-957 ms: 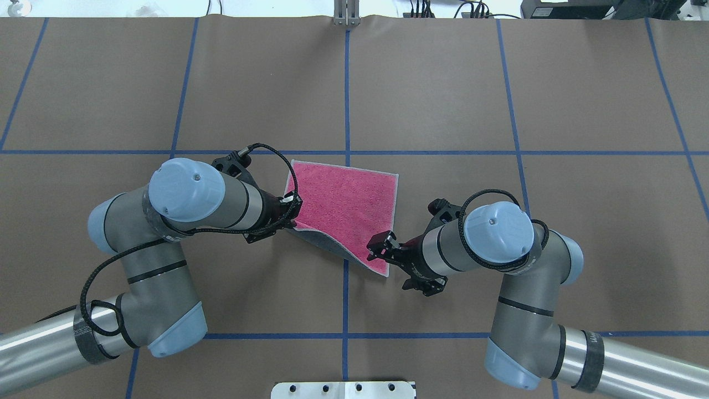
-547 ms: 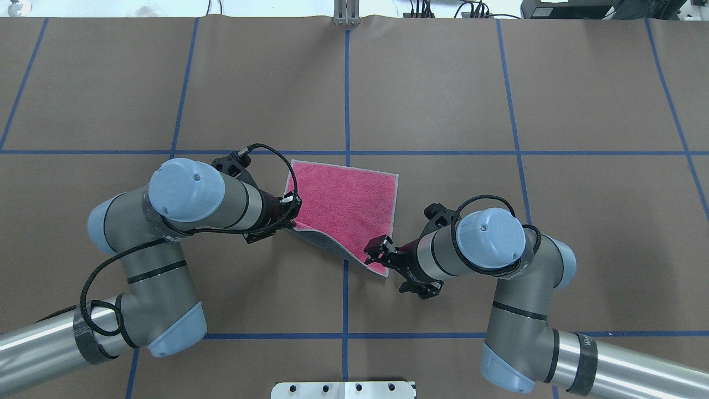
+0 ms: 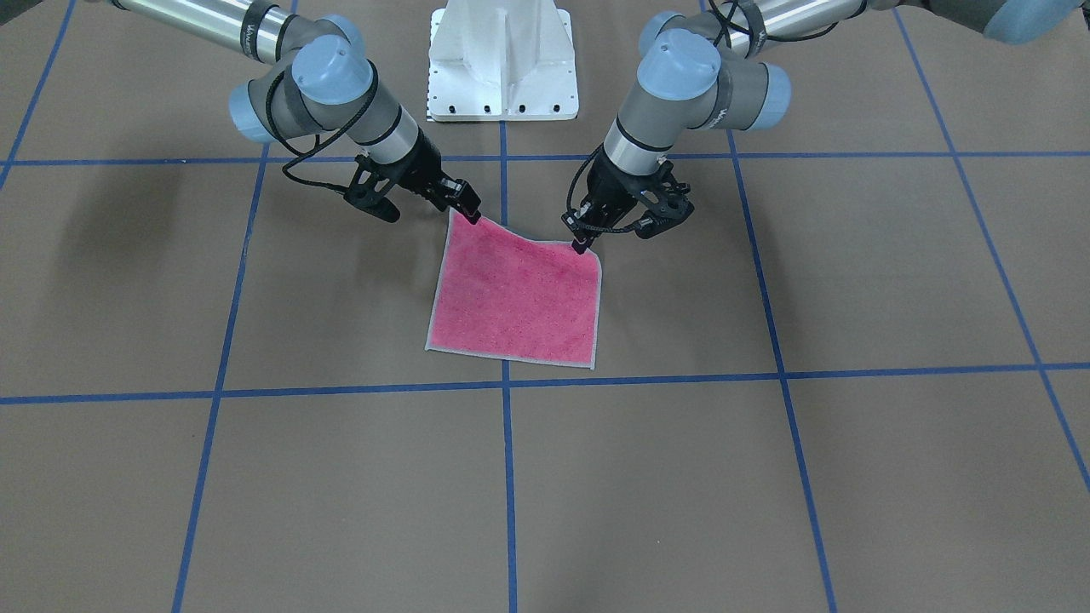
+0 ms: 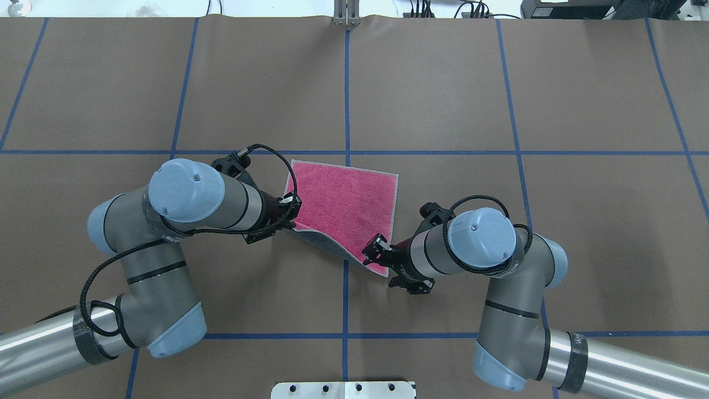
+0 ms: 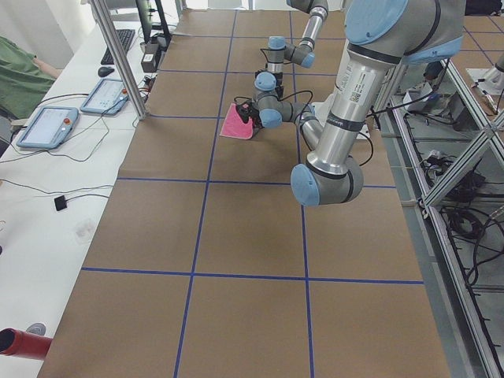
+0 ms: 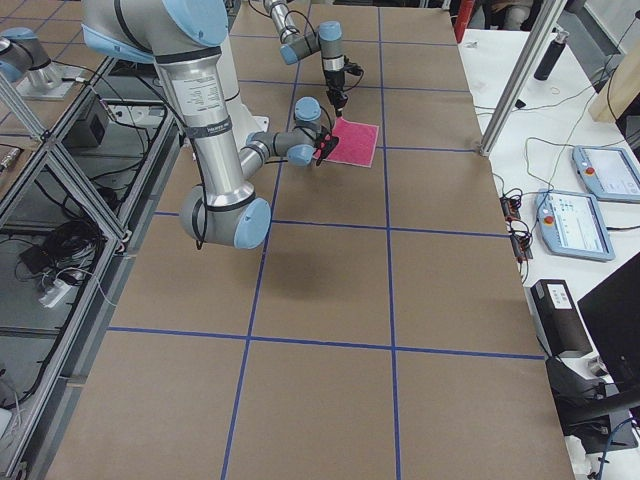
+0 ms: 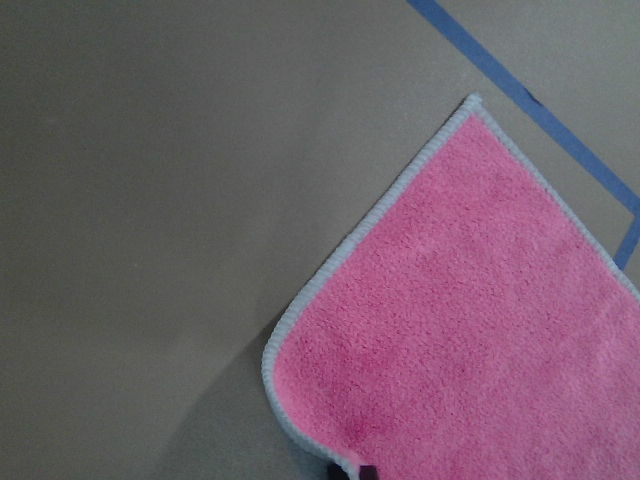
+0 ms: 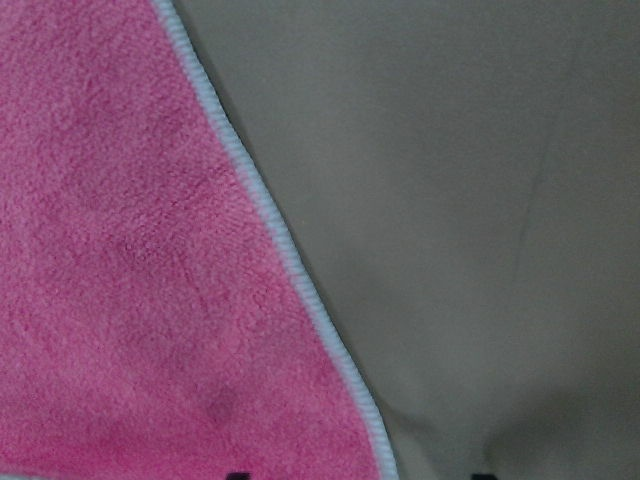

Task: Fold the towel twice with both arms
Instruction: 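Grasp the near towel corner with the right gripper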

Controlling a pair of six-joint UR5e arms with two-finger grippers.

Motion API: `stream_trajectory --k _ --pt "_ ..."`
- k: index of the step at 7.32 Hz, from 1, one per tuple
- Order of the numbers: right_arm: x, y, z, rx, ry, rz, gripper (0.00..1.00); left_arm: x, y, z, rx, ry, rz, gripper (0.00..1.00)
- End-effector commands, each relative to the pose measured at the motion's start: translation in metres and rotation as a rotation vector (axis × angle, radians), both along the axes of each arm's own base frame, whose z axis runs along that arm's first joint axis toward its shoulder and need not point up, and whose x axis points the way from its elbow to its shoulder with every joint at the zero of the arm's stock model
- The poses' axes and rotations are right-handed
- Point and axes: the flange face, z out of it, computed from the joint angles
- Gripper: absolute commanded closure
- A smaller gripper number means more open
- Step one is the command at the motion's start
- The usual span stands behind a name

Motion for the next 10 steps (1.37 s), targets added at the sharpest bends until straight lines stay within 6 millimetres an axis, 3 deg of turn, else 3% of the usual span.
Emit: stream_trajectory --k 1,2,5,7,10 --pt "-0.003 -0.001 -0.005 -0.035 -0.008 0.017 0.55 0.000 0.000 0.001 -0.001 -0.002 0.000 1.00" --pt "-0.002 -0.001 -0.004 -0.036 -0.007 0.017 0.70 0.000 0.001 0.001 -0.002 -0.002 0.002 1.00" --pt "-0.001 0.000 -0.004 -0.036 -0.008 0.015 0.78 0.000 0.000 0.001 -0.001 -0.002 0.000 1.00" --pt "0.003 -0.001 -0.009 -0.035 -0.020 0.020 0.98 0.001 0.001 -0.001 0.000 0.001 0.003 1.00" --pt "0.022 -0.011 -0.025 -0.003 -0.106 0.048 1.00 -0.003 -0.005 -0.007 0.004 0.011 -0.009 1.00"
